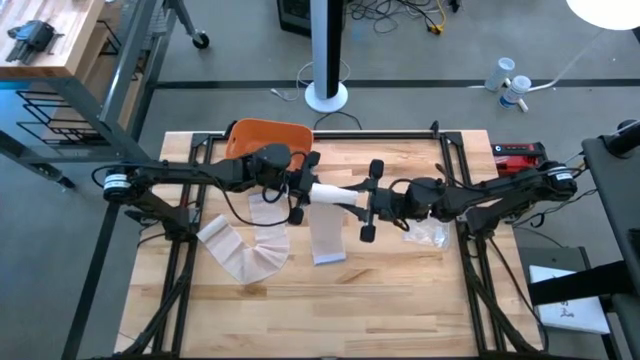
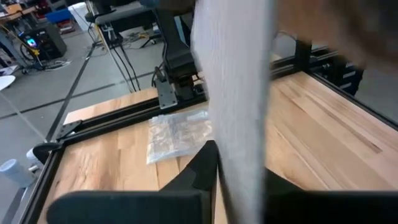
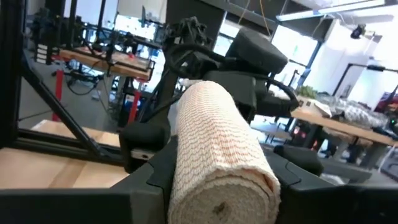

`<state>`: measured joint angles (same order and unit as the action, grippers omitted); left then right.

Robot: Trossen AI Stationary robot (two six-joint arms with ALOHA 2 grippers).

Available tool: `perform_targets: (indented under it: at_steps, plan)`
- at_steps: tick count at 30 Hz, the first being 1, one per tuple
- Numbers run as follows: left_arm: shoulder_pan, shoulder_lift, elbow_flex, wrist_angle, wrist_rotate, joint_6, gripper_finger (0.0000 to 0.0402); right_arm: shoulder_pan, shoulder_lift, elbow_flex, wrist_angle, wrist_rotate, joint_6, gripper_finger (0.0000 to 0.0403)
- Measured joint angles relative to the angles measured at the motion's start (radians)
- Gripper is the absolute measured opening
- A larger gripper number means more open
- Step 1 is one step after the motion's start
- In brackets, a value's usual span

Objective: Roll bandage
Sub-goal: Roll the right white bandage

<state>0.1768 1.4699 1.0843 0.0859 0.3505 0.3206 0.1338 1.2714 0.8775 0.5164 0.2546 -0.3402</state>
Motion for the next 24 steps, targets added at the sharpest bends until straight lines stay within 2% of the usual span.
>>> perform_targets:
  at_steps: [10,17,24]
  plan:
    - [-0.010,0.029,0.000,0.020,0.001,-0.015,0.0001,0.006,-0.024,0.003,0.097,0.005,-0.106,0.0130]
    - [-0.028,0.044,0.001,0.021,0.001,-0.016,0.0000,0.006,-0.066,0.021,0.091,0.025,-0.221,0.0130]
    - [-0.030,0.017,0.002,0.032,0.000,-0.024,0.0002,0.006,-0.086,0.021,0.038,0.044,-0.263,0.0130]
